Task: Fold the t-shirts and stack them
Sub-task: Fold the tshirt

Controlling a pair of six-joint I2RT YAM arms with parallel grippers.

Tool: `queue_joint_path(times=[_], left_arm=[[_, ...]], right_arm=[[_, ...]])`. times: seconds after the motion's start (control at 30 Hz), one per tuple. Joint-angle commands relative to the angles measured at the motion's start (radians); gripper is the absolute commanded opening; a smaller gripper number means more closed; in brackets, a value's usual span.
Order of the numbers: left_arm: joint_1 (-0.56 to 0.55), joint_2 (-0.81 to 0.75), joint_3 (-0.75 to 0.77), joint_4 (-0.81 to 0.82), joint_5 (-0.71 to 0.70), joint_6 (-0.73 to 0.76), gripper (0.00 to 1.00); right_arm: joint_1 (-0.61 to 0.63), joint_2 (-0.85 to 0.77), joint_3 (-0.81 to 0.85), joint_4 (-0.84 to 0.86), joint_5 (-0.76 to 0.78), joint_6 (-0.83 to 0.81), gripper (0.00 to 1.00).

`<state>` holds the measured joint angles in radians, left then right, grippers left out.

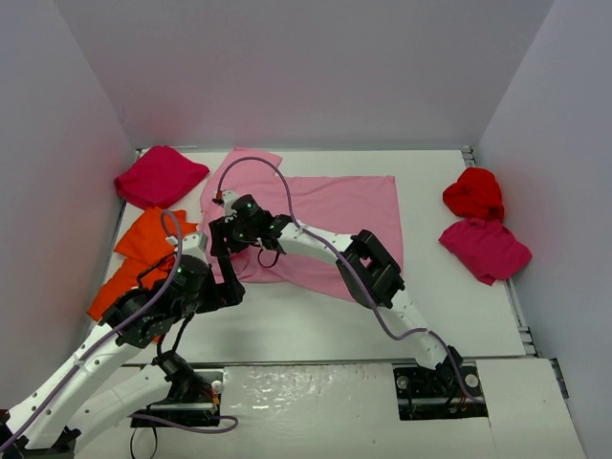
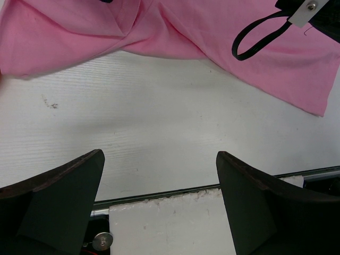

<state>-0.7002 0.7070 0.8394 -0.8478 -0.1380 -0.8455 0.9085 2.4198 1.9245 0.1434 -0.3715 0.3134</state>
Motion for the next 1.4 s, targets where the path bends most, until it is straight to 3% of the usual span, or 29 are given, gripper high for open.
queue_joint_path(times=[0.0,0.43,0.7,0.87,1.0,1.37], left_arm=[[-0.004,0.011,0.018,0.034,-0.006,-0.008,0.84],[-0.004,0.019,0.01,0.045,-0.006,-0.01,0.84],[-0.004,0.011,0.005,0.039,-0.012,-0.009,0.84],[-0.005,0.017,0.001,0.047,-0.011,-0.008,0.84],[-0.004,0.014,0.001,0.044,-0.014,-0.004,0.84],[-0.005,0.016,-0.018,0.069,-0.005,-0.004,0.84]], right_arm=[[-0.007,-0.018,-0.009,0.034,0.013,-0.022,0.54],[0.0,-0.003,0.027,0.03,-0.016,-0.003,0.38],[0.01,0.017,0.04,0.028,-0.026,0.007,0.38],[0.015,0.019,0.044,0.027,-0.025,0.009,0.26],[0.015,0.004,0.04,0.016,-0.007,0.001,0.0],[0.03,-0.11,0.023,-0.012,-0.028,0.005,0.0]])
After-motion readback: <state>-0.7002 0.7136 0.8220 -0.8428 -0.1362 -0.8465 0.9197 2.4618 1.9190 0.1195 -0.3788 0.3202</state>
